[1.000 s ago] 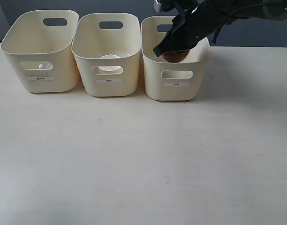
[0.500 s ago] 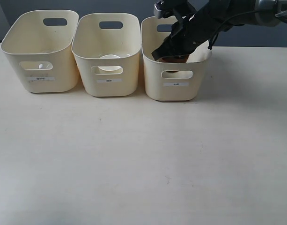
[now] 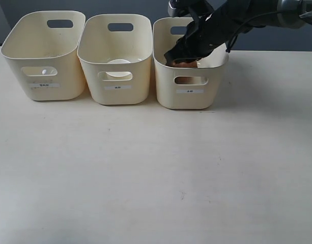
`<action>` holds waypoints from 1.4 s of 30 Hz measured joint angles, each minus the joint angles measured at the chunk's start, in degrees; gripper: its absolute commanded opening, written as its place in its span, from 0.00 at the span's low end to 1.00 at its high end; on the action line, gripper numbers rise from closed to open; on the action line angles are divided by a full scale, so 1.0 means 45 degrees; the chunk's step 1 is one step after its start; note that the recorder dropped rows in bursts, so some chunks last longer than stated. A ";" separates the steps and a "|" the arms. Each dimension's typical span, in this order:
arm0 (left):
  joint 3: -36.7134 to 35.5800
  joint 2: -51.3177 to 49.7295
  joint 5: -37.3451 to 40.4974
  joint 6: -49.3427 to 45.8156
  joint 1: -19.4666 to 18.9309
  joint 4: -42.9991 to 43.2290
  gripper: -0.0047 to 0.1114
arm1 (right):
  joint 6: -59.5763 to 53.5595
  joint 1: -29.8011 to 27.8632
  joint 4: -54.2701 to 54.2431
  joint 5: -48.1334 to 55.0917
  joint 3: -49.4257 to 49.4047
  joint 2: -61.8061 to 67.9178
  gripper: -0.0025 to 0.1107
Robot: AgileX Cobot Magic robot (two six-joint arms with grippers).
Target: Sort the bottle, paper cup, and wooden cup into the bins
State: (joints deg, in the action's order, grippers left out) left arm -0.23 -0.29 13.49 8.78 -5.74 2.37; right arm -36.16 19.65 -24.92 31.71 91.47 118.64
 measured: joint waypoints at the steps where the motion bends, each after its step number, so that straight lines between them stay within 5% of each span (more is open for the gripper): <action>1: 0.0000 0.0000 0.0000 0.0000 0.0000 0.0000 0.04 | 0.0000 0.0000 0.0000 0.0000 0.0000 -0.0028 0.28; 6: 0.0000 0.0000 0.0000 0.0000 0.0000 0.0000 0.04 | 0.0000 0.0000 -0.0026 0.0000 0.0000 -0.0567 0.26; 11: 0.0000 0.0000 0.0000 0.0000 0.0000 0.0000 0.04 | 0.0134 0.0000 0.0426 0.0311 -0.0033 -0.1618 0.02; 30: 0.0000 0.0000 0.0000 0.0000 0.0000 0.0000 0.04 | 0.0760 -0.2385 0.1391 -0.2427 -0.7103 -0.8824 0.02; 42: 0.0000 0.0000 0.0000 0.0000 0.0000 0.0000 0.04 | 0.0796 -0.2598 0.1310 -0.2750 -1.1484 -1.4124 0.02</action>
State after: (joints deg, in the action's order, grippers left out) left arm -0.23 -0.29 13.49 8.78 -5.74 2.37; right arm -32.57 7.97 -19.02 19.34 39.79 55.08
